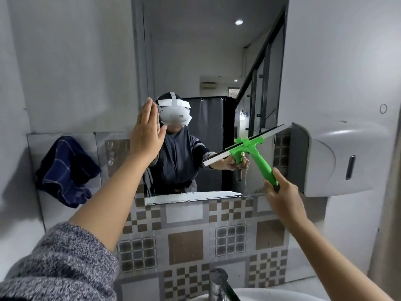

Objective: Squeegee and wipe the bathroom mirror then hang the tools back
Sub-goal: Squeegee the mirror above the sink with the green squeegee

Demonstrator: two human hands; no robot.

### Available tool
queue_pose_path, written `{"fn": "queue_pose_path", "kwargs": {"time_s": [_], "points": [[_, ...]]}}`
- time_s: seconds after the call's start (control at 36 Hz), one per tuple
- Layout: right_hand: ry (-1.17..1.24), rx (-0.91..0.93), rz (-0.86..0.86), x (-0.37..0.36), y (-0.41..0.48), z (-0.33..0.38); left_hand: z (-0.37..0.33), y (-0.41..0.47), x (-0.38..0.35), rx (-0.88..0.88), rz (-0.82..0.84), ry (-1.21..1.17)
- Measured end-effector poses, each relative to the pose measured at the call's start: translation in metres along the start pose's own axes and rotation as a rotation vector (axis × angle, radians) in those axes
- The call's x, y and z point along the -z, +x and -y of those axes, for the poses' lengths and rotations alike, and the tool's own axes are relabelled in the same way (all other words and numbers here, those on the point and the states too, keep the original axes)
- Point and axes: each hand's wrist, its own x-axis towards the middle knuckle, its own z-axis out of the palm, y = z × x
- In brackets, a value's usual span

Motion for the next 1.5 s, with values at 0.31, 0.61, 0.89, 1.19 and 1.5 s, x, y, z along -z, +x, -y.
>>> {"fn": "queue_pose_path", "kwargs": {"time_s": [0.31, 0.61, 0.89, 1.19, 1.5], "points": [[0.345, -0.190, -0.058, -0.036, -0.038, 0.046, 0.009, 0.002, 0.004, -0.059, 0.034, -0.009], [0.683, -0.297, -0.177, -0.111, -0.081, 0.106, 0.036, 0.007, 0.017, -0.170, 0.093, 0.042], [0.779, -0.251, -0.099, -0.154, -0.099, 0.136, 0.057, 0.009, 0.031, -0.253, 0.115, 0.070], [0.524, -0.067, 0.003, -0.170, -0.115, 0.134, 0.052, 0.006, 0.033, -0.228, 0.105, 0.053], [0.391, -0.033, 0.087, -0.156, -0.123, 0.116, 0.042, -0.007, 0.023, -0.147, 0.103, 0.012]]}}
